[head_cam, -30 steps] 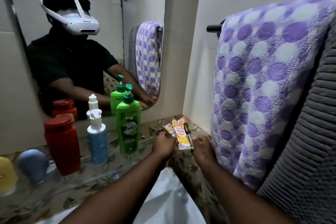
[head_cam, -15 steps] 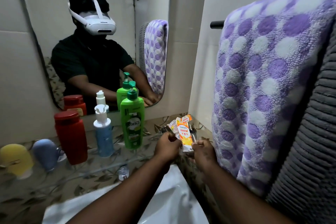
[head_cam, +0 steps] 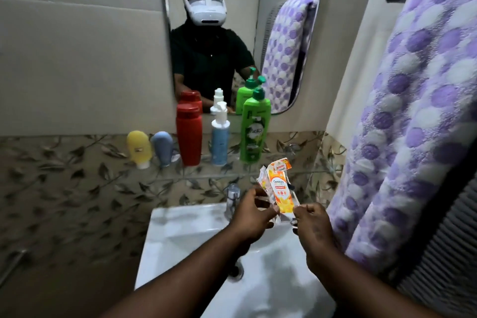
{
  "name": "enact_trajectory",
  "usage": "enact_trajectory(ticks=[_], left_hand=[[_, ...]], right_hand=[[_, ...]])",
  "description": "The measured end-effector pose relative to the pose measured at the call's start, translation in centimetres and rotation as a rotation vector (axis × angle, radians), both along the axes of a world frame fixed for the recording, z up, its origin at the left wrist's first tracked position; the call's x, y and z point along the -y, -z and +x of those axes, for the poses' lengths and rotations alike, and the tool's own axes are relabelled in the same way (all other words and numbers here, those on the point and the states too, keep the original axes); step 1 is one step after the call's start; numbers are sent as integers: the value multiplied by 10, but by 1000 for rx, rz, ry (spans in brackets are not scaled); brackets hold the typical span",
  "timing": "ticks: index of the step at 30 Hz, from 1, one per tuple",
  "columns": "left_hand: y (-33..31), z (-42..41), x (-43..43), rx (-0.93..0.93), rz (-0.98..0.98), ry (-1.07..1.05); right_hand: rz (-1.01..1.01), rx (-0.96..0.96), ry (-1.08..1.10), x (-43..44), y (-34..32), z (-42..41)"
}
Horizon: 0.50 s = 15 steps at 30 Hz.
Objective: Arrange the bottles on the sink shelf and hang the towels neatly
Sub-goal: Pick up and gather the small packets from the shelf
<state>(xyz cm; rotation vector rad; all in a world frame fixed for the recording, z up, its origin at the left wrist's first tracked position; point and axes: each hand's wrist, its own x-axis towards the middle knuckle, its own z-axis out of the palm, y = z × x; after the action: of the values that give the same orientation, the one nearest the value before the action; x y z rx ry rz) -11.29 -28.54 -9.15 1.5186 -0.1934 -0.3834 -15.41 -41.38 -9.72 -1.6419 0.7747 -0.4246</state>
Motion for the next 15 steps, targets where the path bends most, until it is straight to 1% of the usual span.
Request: enact_trajectory(ticks=[7, 10, 15], left_hand=[[44, -32, -102, -16, 38, -61], [65, -44, -156, -67, 35, -90], [88, -68, -246, -134, 13, -185]], right_hand=[[-40, -83, -192, -84, 27, -32], [-46, -138, -280, -133, 41, -40], [-14, -153, -433, -215, 69, -50]])
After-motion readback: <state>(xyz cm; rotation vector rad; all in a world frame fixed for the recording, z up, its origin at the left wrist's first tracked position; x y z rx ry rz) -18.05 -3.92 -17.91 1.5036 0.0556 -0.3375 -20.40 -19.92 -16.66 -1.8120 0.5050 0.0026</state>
